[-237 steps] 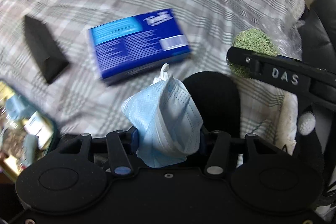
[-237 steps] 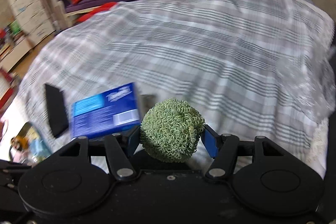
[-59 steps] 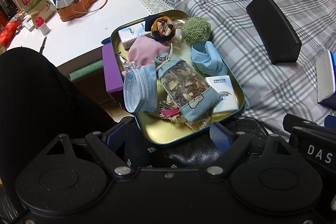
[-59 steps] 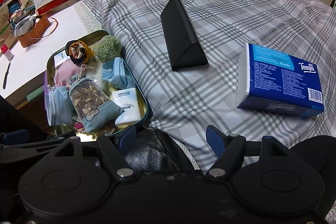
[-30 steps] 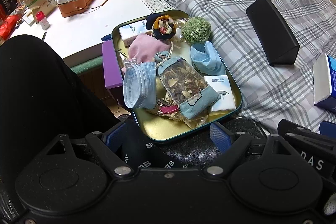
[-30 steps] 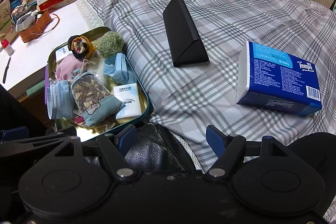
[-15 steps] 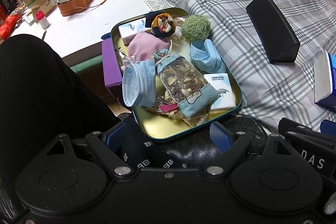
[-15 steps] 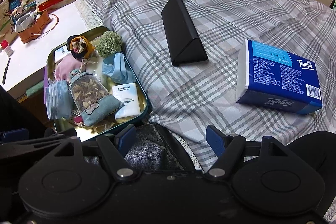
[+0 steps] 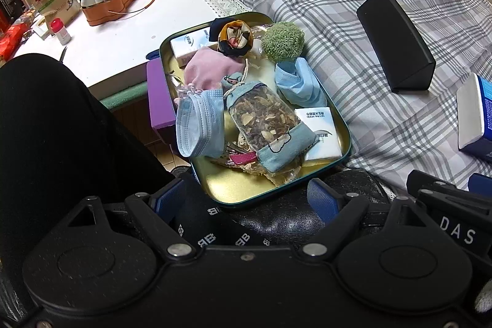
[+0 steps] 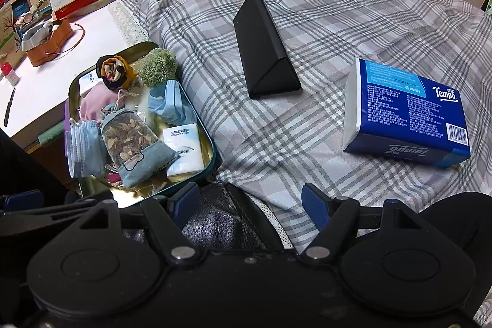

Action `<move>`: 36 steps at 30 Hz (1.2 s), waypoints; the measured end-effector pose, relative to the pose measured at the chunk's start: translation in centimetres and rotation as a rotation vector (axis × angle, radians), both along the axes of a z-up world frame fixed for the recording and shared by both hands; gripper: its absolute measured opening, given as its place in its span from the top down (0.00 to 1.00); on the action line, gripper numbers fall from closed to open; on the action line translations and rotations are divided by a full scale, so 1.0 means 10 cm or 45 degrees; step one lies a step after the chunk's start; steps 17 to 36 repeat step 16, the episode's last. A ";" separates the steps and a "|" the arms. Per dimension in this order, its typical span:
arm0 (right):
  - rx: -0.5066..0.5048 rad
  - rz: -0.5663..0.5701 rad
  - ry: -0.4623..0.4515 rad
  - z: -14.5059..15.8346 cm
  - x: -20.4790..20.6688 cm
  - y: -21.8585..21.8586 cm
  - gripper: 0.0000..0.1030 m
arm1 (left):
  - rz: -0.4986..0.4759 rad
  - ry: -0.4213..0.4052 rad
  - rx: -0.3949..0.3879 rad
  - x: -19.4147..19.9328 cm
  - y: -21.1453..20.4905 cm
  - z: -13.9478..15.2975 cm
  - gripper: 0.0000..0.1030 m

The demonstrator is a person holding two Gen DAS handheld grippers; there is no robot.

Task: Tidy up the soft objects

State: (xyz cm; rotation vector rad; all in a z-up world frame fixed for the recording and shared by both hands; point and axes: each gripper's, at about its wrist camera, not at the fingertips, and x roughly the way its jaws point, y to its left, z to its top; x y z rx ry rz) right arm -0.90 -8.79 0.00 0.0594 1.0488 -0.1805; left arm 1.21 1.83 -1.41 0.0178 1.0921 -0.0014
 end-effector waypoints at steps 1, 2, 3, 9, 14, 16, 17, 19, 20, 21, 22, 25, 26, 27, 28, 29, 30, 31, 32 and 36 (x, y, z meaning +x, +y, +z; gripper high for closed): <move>0.000 -0.002 -0.001 0.00 0.00 0.00 0.29 | -0.001 0.000 0.001 0.00 0.00 0.00 0.20; 0.000 -0.001 -0.001 0.00 0.00 0.00 0.29 | -0.002 0.001 0.000 0.00 0.00 0.00 0.20; 0.000 -0.001 -0.001 0.00 0.00 0.00 0.29 | -0.002 0.002 0.000 0.00 -0.01 0.00 0.20; 0.001 -0.002 0.000 0.00 0.00 -0.01 0.29 | -0.001 0.002 0.000 0.00 -0.01 -0.01 0.20; 0.001 -0.004 0.002 -0.01 -0.01 0.00 0.29 | 0.000 0.004 0.000 -0.01 0.00 -0.02 0.20; 0.001 -0.004 0.002 -0.01 0.00 0.00 0.29 | 0.000 0.003 -0.001 -0.01 0.00 -0.02 0.20; 0.001 -0.004 0.002 -0.01 0.00 0.00 0.29 | 0.000 0.003 -0.001 -0.01 0.00 -0.02 0.20; 0.001 -0.004 0.002 -0.01 0.00 0.00 0.29 | 0.000 0.003 -0.001 -0.01 0.00 -0.02 0.20; 0.001 -0.004 0.002 -0.01 0.00 0.00 0.29 | 0.000 0.003 -0.001 -0.01 0.00 -0.02 0.20; 0.001 -0.004 0.002 -0.01 0.00 0.00 0.29 | 0.000 0.003 -0.001 -0.01 0.00 -0.02 0.20; 0.001 -0.004 0.002 -0.01 0.00 0.00 0.29 | 0.000 0.003 -0.001 -0.01 0.00 -0.02 0.20; 0.001 -0.004 0.002 -0.01 0.00 0.00 0.29 | 0.000 0.003 -0.001 -0.01 0.00 -0.02 0.20; 0.001 -0.004 0.002 -0.01 0.00 0.00 0.29 | 0.000 0.003 -0.001 -0.01 0.00 -0.02 0.20; 0.001 -0.004 0.002 -0.01 0.00 0.00 0.29 | 0.000 0.003 -0.001 -0.01 0.00 -0.02 0.20; 0.001 -0.004 0.002 -0.01 0.00 0.00 0.29 | 0.000 0.003 -0.001 -0.01 0.00 -0.02 0.20; 0.001 -0.004 0.002 -0.01 0.00 0.00 0.29 | 0.000 0.003 -0.001 -0.01 0.00 -0.02 0.20; 0.001 -0.004 0.002 -0.01 0.00 0.00 0.29 | 0.000 0.003 -0.001 -0.01 0.00 -0.02 0.20; 0.001 -0.004 0.002 -0.01 0.00 0.00 0.29 | 0.000 0.003 -0.001 -0.01 0.00 -0.02 0.20; 0.001 -0.004 0.002 -0.01 0.00 0.00 0.29 | 0.000 0.003 -0.001 -0.01 0.00 -0.02 0.20; 0.001 -0.004 0.002 -0.01 0.00 0.00 0.29 | 0.000 0.003 -0.001 -0.01 0.00 -0.02 0.20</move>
